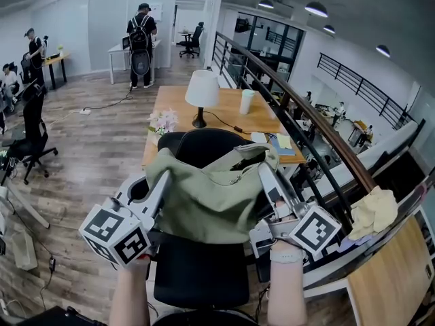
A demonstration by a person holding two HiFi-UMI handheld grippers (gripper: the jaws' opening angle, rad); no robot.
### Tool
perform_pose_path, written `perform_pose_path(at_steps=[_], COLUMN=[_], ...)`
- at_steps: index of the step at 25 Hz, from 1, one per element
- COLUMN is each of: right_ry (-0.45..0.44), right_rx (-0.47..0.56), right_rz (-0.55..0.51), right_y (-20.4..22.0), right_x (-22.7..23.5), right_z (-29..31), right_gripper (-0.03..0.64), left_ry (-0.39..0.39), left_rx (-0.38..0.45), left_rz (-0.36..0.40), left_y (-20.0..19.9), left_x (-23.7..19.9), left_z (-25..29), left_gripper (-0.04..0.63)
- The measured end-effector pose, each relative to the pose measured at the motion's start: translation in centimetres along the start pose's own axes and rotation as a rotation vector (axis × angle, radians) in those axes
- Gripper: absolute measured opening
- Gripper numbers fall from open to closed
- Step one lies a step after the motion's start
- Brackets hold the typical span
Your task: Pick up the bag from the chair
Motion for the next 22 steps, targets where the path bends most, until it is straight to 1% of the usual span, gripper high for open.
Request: perform_pose_path(at_steps=[14,22], right_ry=[-0.026,-0.023], right_rx=[0.008,0.004], right_rz=[-0.04,-0.052], right_y=[-0.4,-0.2], right_x=[-1.7,-1.5], right_z=[0.8,0.6], right_gripper=[0.095,0.095], left_ry=[-0.005,-0.009], left_rx=[0.046,0.046], left_rz=[0.007,0.001], left_y=[-1.1,-0.8], left_x=[-0.3,-0.2], left_z=[-0.8,-0.8], left_gripper=[0.017,0.017])
Point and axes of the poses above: the fingertips, and each gripper's own axes: z forward along the fingers, x to its right, y out of its underside, the point moved 10 cm from there along -z, backward along the fingers, and after that the axes turned 5 degrees about z, right-handed, at the moved point
